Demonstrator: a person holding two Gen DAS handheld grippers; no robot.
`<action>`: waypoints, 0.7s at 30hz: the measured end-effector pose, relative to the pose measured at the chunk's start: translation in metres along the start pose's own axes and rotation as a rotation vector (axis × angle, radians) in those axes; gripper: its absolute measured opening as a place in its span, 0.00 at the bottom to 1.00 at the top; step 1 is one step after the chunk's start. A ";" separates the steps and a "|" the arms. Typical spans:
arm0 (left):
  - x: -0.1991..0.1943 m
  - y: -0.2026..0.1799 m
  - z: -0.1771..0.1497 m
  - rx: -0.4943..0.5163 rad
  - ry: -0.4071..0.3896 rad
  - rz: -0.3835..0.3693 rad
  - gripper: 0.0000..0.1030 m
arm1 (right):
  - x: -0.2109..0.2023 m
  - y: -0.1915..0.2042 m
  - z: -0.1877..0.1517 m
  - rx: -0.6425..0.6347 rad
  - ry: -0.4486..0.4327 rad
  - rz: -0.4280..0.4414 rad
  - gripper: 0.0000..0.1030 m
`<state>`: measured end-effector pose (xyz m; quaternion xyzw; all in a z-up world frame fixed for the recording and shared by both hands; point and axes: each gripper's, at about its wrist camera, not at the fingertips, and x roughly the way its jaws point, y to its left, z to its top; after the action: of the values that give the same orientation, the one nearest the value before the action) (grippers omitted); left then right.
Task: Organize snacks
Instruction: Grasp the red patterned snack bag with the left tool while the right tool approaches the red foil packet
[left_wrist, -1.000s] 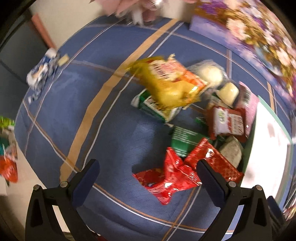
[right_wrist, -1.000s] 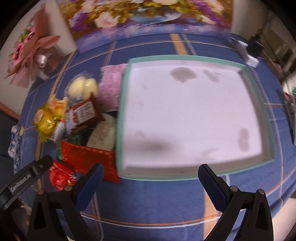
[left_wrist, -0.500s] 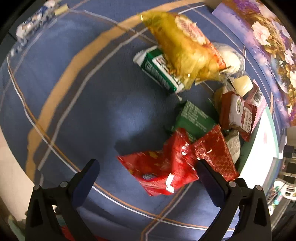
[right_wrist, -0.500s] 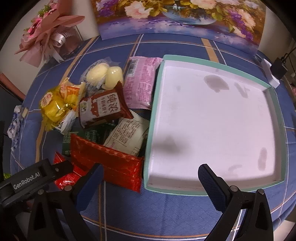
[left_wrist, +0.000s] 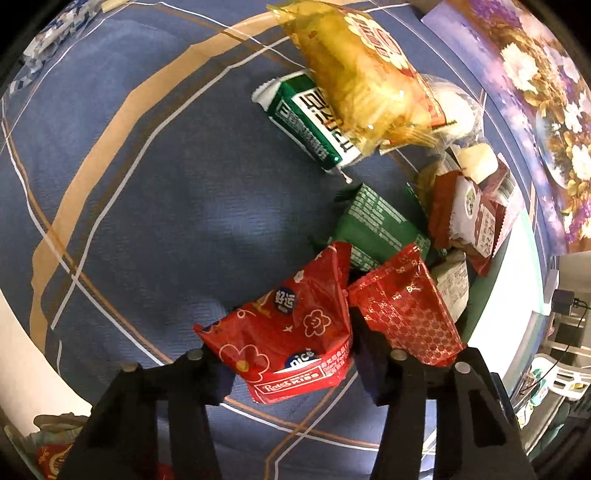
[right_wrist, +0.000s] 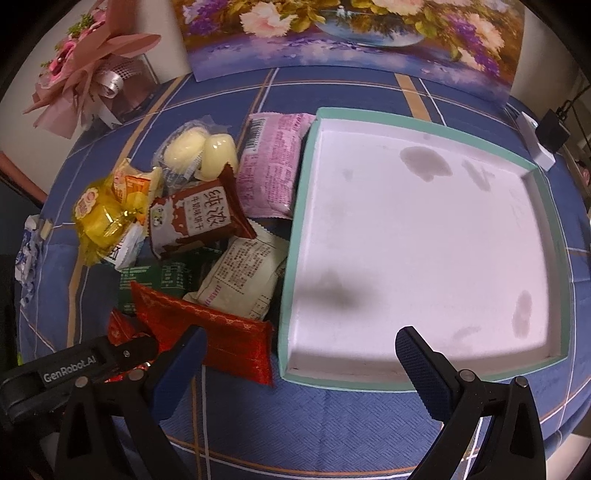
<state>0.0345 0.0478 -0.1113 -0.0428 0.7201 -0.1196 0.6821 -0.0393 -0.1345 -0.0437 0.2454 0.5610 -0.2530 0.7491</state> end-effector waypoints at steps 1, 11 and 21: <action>-0.004 0.001 0.001 -0.004 -0.005 -0.001 0.52 | 0.000 0.002 0.000 -0.008 -0.004 0.002 1.00; -0.031 0.022 0.000 -0.089 -0.070 0.019 0.51 | -0.004 0.036 0.001 -0.119 -0.047 0.031 0.96; -0.031 0.036 -0.005 -0.183 -0.085 0.039 0.51 | 0.004 0.077 -0.002 -0.283 -0.050 0.036 0.82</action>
<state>0.0355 0.0901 -0.0895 -0.0960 0.6992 -0.0383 0.7074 0.0103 -0.0756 -0.0418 0.1411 0.5676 -0.1640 0.7944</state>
